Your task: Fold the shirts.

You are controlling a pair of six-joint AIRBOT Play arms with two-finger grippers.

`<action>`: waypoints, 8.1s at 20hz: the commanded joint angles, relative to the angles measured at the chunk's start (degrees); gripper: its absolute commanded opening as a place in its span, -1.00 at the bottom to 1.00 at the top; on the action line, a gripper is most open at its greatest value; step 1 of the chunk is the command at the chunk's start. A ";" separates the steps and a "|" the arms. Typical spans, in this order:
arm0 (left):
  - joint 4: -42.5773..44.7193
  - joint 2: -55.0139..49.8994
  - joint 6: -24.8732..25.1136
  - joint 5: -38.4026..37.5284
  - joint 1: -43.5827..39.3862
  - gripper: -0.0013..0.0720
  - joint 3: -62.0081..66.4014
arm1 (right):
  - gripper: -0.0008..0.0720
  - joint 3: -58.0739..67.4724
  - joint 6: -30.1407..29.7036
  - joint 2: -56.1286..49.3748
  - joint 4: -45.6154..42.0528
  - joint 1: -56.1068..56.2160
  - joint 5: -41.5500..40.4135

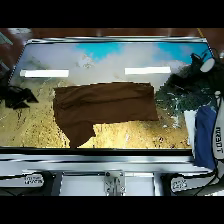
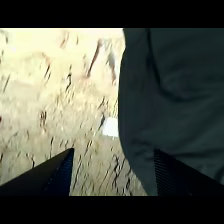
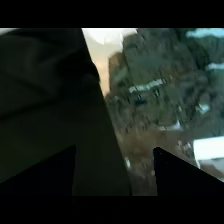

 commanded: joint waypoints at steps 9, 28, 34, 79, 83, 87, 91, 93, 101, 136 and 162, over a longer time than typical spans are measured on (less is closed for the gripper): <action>-28.72 4.11 17.31 12.87 12.11 0.66 -34.25 | 0.66 -17.70 -9.14 4.09 20.98 -7.63 6.08; -31.87 -1.01 19.02 20.61 -1.18 -0.87 -34.21 | 0.86 -20.15 -0.70 4.07 11.91 -7.28 8.04; -31.87 2.21 23.06 17.03 -1.36 -0.87 -34.21 | 0.85 -25.79 -2.40 -0.15 18.10 -7.23 0.17; -0.22 51.52 10.80 -5.66 -1.25 -0.87 14.47 | -0.81 2.29 -4.98 50.49 -7.30 0.22 21.51; -2.58 44.89 10.78 -2.01 -1.70 -0.87 -5.90 | -0.81 -13.38 -5.44 38.21 -2.54 0.24 12.37; -4.37 31.19 14.43 16.11 -7.98 -0.88 -13.00 | -0.81 -15.93 -7.28 20.57 -3.13 5.07 -12.68; -4.37 16.06 14.40 36.37 -15.37 -0.87 -9.07 | -0.81 -15.80 -7.15 8.41 -3.15 11.50 -40.81; -4.42 9.88 13.38 46.71 -17.46 -0.87 -8.81 | -0.81 -15.80 -6.32 3.96 -2.78 12.55 -52.43; -4.44 -5.51 1.62 52.09 -19.23 -0.87 -8.87 | -0.81 -15.80 -4.48 -5.51 1.01 12.70 -52.17; -3.87 20.35 3.48 4.31 7.15 0.44 -37.00 | 0.61 -32.76 -14.62 23.17 3.78 -16.50 6.21; -16.02 21.00 13.07 15.52 0.07 -0.87 -53.86 | 0.85 -51.89 -15.76 20.00 11.93 -16.79 0.72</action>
